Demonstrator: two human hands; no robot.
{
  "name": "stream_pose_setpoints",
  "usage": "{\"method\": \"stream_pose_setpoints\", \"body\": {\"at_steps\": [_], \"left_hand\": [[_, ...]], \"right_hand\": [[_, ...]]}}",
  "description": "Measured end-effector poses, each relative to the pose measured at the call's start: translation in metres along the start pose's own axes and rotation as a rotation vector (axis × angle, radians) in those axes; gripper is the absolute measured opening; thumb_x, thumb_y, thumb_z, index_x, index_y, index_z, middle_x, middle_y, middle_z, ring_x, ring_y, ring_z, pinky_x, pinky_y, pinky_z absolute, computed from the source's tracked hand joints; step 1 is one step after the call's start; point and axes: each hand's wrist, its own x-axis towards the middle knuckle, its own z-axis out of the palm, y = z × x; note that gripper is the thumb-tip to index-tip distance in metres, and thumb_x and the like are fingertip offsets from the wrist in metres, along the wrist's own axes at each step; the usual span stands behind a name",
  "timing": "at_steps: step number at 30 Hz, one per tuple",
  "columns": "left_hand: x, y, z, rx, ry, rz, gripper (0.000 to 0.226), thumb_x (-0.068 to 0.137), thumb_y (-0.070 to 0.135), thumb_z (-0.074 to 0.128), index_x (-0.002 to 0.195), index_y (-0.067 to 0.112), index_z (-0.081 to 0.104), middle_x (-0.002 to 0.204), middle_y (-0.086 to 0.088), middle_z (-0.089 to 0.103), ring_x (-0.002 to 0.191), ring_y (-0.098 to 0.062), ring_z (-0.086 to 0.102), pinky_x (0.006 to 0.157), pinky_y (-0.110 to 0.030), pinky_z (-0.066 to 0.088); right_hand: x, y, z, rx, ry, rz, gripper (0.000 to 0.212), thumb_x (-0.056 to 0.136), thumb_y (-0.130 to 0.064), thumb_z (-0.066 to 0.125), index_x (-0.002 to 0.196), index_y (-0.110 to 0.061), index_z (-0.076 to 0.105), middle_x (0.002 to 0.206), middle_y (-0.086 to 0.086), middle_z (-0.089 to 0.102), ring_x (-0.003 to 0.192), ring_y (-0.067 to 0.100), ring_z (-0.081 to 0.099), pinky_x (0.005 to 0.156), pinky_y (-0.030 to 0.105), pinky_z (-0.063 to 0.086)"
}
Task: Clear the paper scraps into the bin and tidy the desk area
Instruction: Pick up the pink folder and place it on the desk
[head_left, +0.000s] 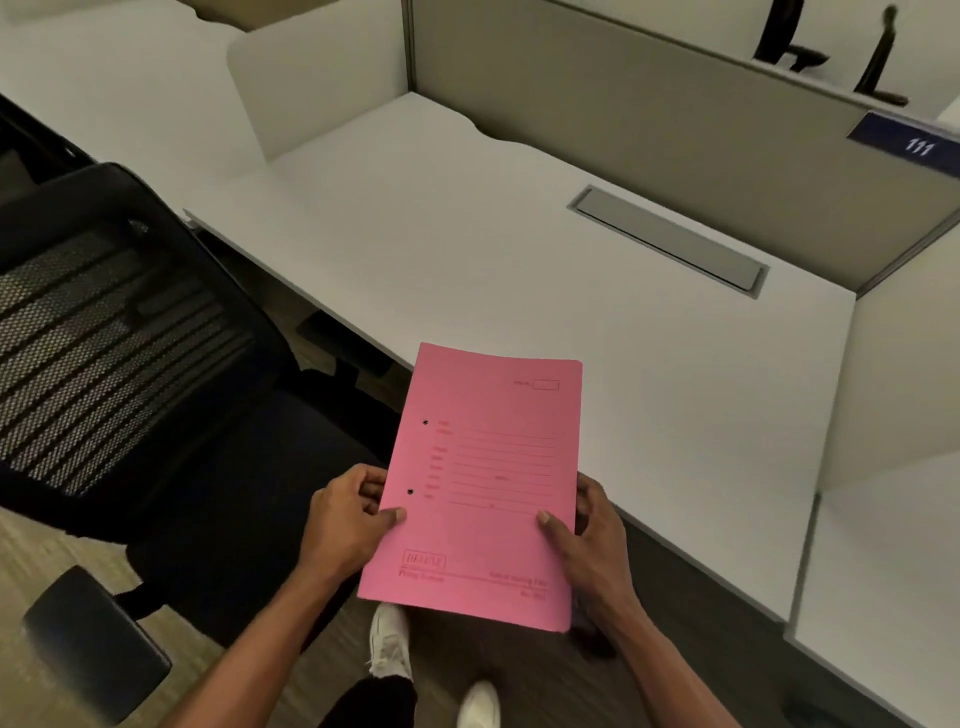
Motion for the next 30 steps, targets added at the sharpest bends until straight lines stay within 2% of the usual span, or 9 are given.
{"method": "stream_pose_setpoints", "body": {"at_steps": [5, 9, 13, 15, 18, 20, 22, 25, 30], "left_hand": [[0.045, 0.011, -0.028, 0.006, -0.034, 0.041, 0.046, 0.083, 0.02, 0.09, 0.124, 0.025, 0.069, 0.103, 0.015, 0.07, 0.09, -0.006, 0.072, 0.079, -0.031, 0.064], [0.083, 0.019, -0.05, 0.001, -0.028, 0.077, 0.047, 0.084, 0.019, 0.09, 0.126, 0.023, 0.069, 0.105, 0.012, 0.071, 0.091, -0.008, 0.072, 0.082, -0.035, 0.067], [0.115, 0.028, -0.071, 0.035, -0.026, 0.108, 0.047, 0.085, 0.02, 0.089, 0.127, 0.021, 0.068, 0.105, 0.012, 0.071, 0.09, -0.008, 0.072, 0.08, -0.034, 0.066], [0.132, 0.034, -0.081, 0.046, -0.027, 0.131, 0.047, 0.084, 0.021, 0.09, 0.126, 0.021, 0.069, 0.104, 0.012, 0.071, 0.09, -0.007, 0.072, 0.08, -0.035, 0.067], [0.157, 0.045, -0.091, 0.09, -0.042, 0.18, 0.047, 0.083, 0.023, 0.091, 0.125, 0.022, 0.069, 0.1, 0.015, 0.07, 0.087, -0.004, 0.07, 0.073, -0.026, 0.062], [0.171, 0.055, -0.095, 0.1, -0.05, 0.202, 0.046, 0.082, 0.024, 0.092, 0.122, 0.023, 0.07, 0.097, 0.019, 0.068, 0.085, -0.002, 0.068, 0.066, -0.016, 0.053], [0.185, 0.062, -0.097, 0.1, -0.055, 0.218, 0.044, 0.081, 0.025, 0.093, 0.119, 0.023, 0.07, 0.095, 0.02, 0.067, 0.084, -0.001, 0.067, 0.064, -0.014, 0.048], [0.207, 0.072, -0.098, 0.116, -0.049, 0.231, 0.045, 0.081, 0.026, 0.093, 0.119, 0.022, 0.069, 0.098, 0.015, 0.07, 0.084, -0.003, 0.069, 0.069, -0.019, 0.054], [0.24, 0.092, -0.093, 0.137, -0.031, 0.234, 0.045, 0.082, 0.027, 0.092, 0.119, 0.02, 0.069, 0.103, 0.011, 0.071, 0.087, -0.01, 0.072, 0.082, -0.035, 0.065]], "right_hand": [[0.024, -0.023, 0.021, 0.018, 0.022, 0.027, 0.059, 0.094, -0.032, 0.078, 0.142, -0.033, 0.044, 0.135, -0.006, 0.067, 0.111, 0.019, 0.074, 0.092, 0.051, 0.064], [0.05, -0.047, 0.042, -0.005, 0.062, 0.005, 0.061, 0.093, -0.035, 0.078, 0.143, -0.031, 0.043, 0.135, -0.007, 0.067, 0.11, 0.018, 0.074, 0.09, 0.044, 0.066], [0.072, -0.072, 0.06, 0.002, 0.102, -0.006, 0.06, 0.094, -0.033, 0.077, 0.145, -0.027, 0.044, 0.137, -0.004, 0.067, 0.111, 0.02, 0.074, 0.093, 0.051, 0.064], [0.081, -0.083, 0.066, 0.007, 0.123, -0.008, 0.06, 0.095, -0.031, 0.076, 0.146, -0.027, 0.044, 0.137, -0.004, 0.066, 0.113, 0.021, 0.073, 0.093, 0.05, 0.064], [0.095, -0.097, 0.071, 0.002, 0.167, -0.024, 0.059, 0.095, -0.029, 0.077, 0.145, -0.025, 0.046, 0.135, -0.006, 0.065, 0.111, 0.02, 0.072, 0.092, 0.041, 0.064], [0.105, -0.103, 0.071, 0.002, 0.185, -0.037, 0.059, 0.094, -0.03, 0.077, 0.144, -0.024, 0.047, 0.134, -0.007, 0.065, 0.112, 0.019, 0.071, 0.092, 0.041, 0.064], [0.117, -0.108, 0.07, -0.005, 0.198, -0.043, 0.059, 0.094, -0.032, 0.078, 0.144, -0.024, 0.047, 0.133, -0.009, 0.065, 0.112, 0.019, 0.071, 0.093, 0.042, 0.064], [0.138, -0.114, 0.069, -0.018, 0.217, -0.055, 0.059, 0.093, -0.032, 0.078, 0.143, -0.027, 0.047, 0.132, -0.012, 0.064, 0.111, 0.017, 0.07, 0.09, 0.037, 0.063], [0.18, -0.123, 0.065, -0.014, 0.212, -0.064, 0.058, 0.094, -0.029, 0.078, 0.143, -0.026, 0.048, 0.131, -0.011, 0.064, 0.108, 0.016, 0.069, 0.09, 0.039, 0.062]]}}
